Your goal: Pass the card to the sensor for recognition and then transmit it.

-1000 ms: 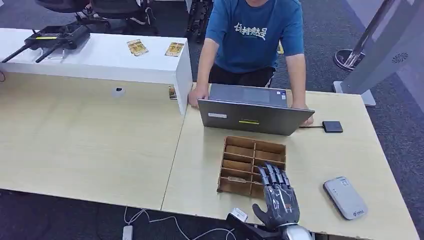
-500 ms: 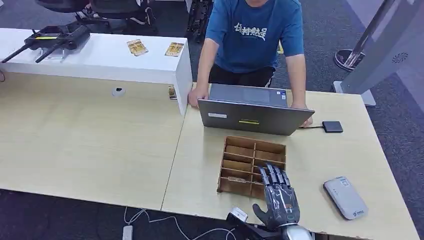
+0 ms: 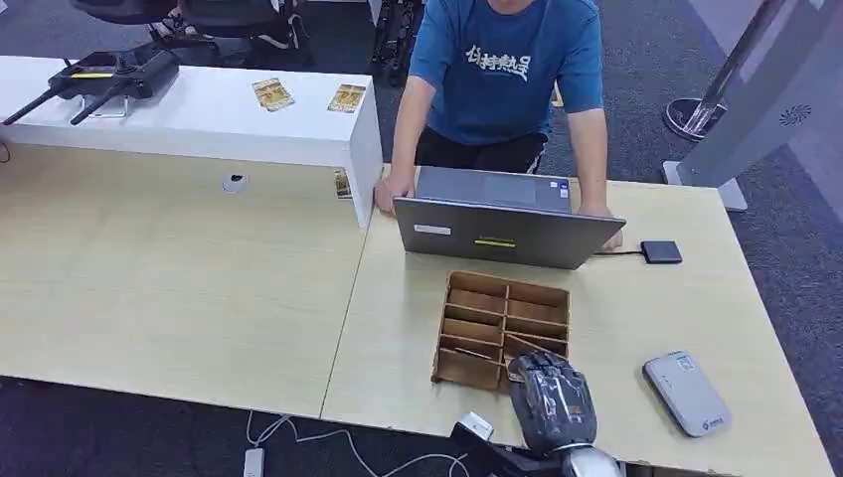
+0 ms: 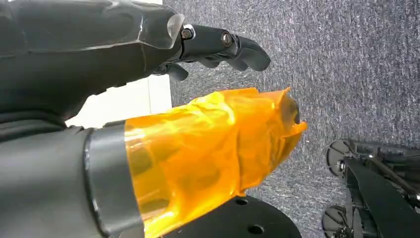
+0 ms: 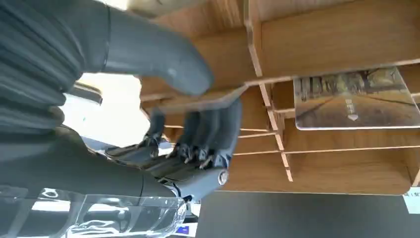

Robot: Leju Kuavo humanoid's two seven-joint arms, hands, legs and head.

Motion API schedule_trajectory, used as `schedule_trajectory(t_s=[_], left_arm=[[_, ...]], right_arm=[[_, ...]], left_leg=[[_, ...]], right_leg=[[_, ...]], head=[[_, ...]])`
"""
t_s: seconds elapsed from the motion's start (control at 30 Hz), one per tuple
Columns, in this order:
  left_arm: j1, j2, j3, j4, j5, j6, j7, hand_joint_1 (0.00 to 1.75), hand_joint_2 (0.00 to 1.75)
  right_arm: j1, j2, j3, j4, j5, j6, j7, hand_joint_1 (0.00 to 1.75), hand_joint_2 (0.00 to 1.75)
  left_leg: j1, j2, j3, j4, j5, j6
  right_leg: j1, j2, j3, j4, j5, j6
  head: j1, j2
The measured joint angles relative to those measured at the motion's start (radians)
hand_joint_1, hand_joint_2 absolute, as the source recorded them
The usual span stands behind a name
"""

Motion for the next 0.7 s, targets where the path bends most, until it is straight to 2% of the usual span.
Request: schedule_trajectory(t_s=[0.6,0.7], left_arm=[[0.001,0.000,0.000,0.000,0.008,-0.004,0.000,0.00,0.00],[0.001,0.000,0.000,0.000,0.010,-0.005,0.000,0.00,0.00]], right_arm=[[0.003,-0.010,0.002,-0.008,-0.001,0.003,0.000,1.66,1.75],[0.003,-0.011,0.002,-0.008,-0.001,0.003,0.000,1.75,1.75]], left_leg=[[0.000,0.000,0.000,0.000,0.000,0.000],[0.000,0.000,0.000,0.000,0.000,0.000]], right_leg=[[0.000,0.000,0.000,0.000,0.000,0.000],[0.000,0.000,0.000,0.000,0.000,0.000]], head=[[0.000,0.000],[0.000,0.000]])
